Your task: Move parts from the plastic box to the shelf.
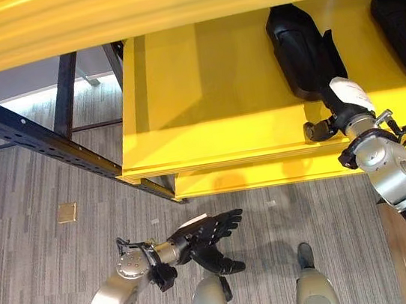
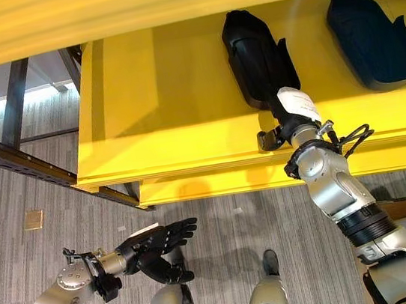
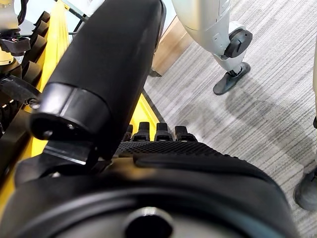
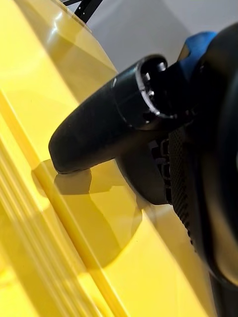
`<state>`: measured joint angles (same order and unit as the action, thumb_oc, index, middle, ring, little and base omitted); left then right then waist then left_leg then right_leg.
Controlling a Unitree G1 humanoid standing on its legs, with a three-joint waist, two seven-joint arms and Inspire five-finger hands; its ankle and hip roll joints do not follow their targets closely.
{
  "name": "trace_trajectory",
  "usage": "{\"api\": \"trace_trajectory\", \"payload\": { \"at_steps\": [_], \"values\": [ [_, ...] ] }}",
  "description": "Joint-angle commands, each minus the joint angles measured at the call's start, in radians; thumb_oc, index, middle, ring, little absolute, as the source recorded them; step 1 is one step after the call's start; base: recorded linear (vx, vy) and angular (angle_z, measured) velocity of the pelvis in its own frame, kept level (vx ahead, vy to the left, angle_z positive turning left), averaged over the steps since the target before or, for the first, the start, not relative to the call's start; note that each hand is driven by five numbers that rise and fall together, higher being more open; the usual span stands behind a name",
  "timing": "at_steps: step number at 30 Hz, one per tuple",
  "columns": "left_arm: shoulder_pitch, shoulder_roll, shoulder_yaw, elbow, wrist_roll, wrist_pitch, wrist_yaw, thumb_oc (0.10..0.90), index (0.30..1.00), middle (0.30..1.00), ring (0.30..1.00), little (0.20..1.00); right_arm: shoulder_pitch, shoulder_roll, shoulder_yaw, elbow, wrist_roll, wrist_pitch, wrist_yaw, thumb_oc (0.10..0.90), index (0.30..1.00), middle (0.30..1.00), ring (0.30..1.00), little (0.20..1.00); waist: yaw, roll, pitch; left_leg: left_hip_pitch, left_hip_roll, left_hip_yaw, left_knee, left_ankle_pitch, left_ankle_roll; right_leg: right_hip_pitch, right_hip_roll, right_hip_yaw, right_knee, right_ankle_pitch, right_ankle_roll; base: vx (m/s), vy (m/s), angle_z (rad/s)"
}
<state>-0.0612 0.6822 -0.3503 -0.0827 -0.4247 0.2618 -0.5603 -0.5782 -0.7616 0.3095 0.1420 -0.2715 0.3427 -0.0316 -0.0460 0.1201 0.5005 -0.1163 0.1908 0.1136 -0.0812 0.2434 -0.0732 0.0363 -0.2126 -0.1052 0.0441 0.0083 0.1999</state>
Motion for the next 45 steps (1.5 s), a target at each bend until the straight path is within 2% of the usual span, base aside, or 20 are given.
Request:
{"api": "trace_trajectory", "payload": {
  "at_steps": [1, 8, 14, 17, 23, 29, 35, 42, 45],
  "values": [
    [-0.018, -0.016, 0.006, -0.066, -0.012, -0.037, -0.044, 0.9, 1.0, 1.0, 1.0, 1.0, -0.053, 0.034, 0.035, 0.047, 0.024, -0.029, 0.034, 0.9, 1.0, 1.0, 1.0, 1.0, 0.036, -0.053, -0.067, 0.088, 0.094, 0.05, 0.017, -0.087, -0.052, -0.087, 0.011, -0.03, 0.109, -0.041, -0.097, 0.0, 0.0, 0.0],
    [-0.013, -0.013, 0.01, -0.064, -0.013, -0.038, -0.043, 0.9, 1.0, 1.0, 1.0, 1.0, -0.066, 0.026, 0.031, 0.018, 0.005, -0.066, 0.059, 0.9, 1.0, 1.0, 1.0, 1.0, 0.037, -0.055, -0.071, 0.085, 0.094, 0.048, 0.015, -0.085, -0.053, -0.082, 0.013, -0.029, 0.101, -0.038, -0.096, 0.0, 0.0, 0.0],
    [-0.008, -0.017, 0.013, -0.065, -0.015, -0.041, -0.041, 0.9, 1.0, 1.0, 1.0, 1.0, -0.06, 0.034, 0.032, -0.022, 0.007, -0.067, 0.066, 0.9, 1.0, 1.0, 1.0, 1.0, 0.036, -0.055, -0.071, 0.087, 0.094, 0.051, 0.013, -0.083, -0.054, -0.082, 0.012, -0.03, 0.097, -0.035, -0.094, 0.0, 0.0, 0.0],
    [-0.008, -0.019, 0.011, -0.064, -0.015, -0.04, -0.035, 0.9, 1.0, 1.0, 1.0, 1.0, -0.054, 0.038, 0.035, -0.03, 0.013, -0.065, 0.048, 0.9, 1.0, 1.0, 1.0, 1.0, 0.036, -0.056, -0.073, 0.088, 0.094, 0.051, 0.011, -0.084, -0.053, -0.081, 0.013, -0.029, 0.094, -0.035, -0.095, 0.0, 0.0, 0.0],
    [-0.014, -0.022, 0.006, -0.059, -0.016, -0.048, -0.032, 0.9, 1.0, 1.0, 1.0, 1.0, -0.055, 0.053, 0.028, -0.067, 0.054, -0.129, 0.012, 0.9, 1.0, 1.0, 1.0, 1.0, 0.033, -0.054, -0.072, 0.087, 0.092, 0.05, 0.011, -0.084, -0.053, -0.082, 0.014, -0.025, 0.094, -0.035, -0.095, 0.0, 0.0, 0.0],
    [-0.019, -0.029, -0.003, -0.058, -0.018, -0.042, -0.031, 0.9, 1.0, 1.0, 1.0, 1.0, -0.071, 0.068, 0.026, -0.068, 0.055, -0.124, -0.035, 0.9, 1.0, 1.0, 1.0, 1.0, 0.036, -0.051, -0.079, 0.091, 0.091, 0.048, 0.011, -0.085, -0.052, -0.076, 0.013, -0.024, 0.088, -0.034, -0.096, 0.0, 0.0, 0.0],
    [-0.025, -0.033, -0.014, -0.056, -0.02, -0.037, -0.031, 0.9, 1.0, 1.0, 1.0, 1.0, -0.098, 0.085, 0.024, -0.053, 0.086, -0.16, -0.071, 0.9, 1.0, 1.0, 1.0, 1.0, 0.044, -0.048, -0.083, 0.095, 0.089, 0.047, 0.009, -0.087, -0.051, -0.07, 0.011, -0.03, 0.083, -0.032, -0.095, 0.0, 0.0, 0.0],
    [-0.031, -0.038, -0.033, -0.046, -0.023, -0.046, -0.03, 0.9, 1.0, 1.0, 1.0, 1.0, -0.142, 0.091, 0.023, -0.034, 0.07, -0.135, -0.101, 0.9, 1.0, 1.0, 1.0, 1.0, 0.047, -0.041, -0.087, 0.1, 0.086, 0.044, 0.008, -0.087, -0.052, -0.066, 0.009, -0.03, 0.086, -0.035, -0.097, 0.0, 0.0, 0.0],
    [-0.034, -0.04, -0.039, -0.045, -0.03, -0.045, -0.025, 0.9, 1.0, 1.0, 1.0, 1.0, -0.151, 0.089, 0.016, -0.018, 0.061, -0.098, -0.153, 0.9, 1.0, 1.0, 1.0, 1.0, 0.047, -0.039, -0.088, 0.102, 0.085, 0.043, 0.008, -0.089, -0.051, -0.063, 0.007, -0.03, 0.086, -0.035, -0.096, 0.0, 0.0, 0.0]
  ]
}}
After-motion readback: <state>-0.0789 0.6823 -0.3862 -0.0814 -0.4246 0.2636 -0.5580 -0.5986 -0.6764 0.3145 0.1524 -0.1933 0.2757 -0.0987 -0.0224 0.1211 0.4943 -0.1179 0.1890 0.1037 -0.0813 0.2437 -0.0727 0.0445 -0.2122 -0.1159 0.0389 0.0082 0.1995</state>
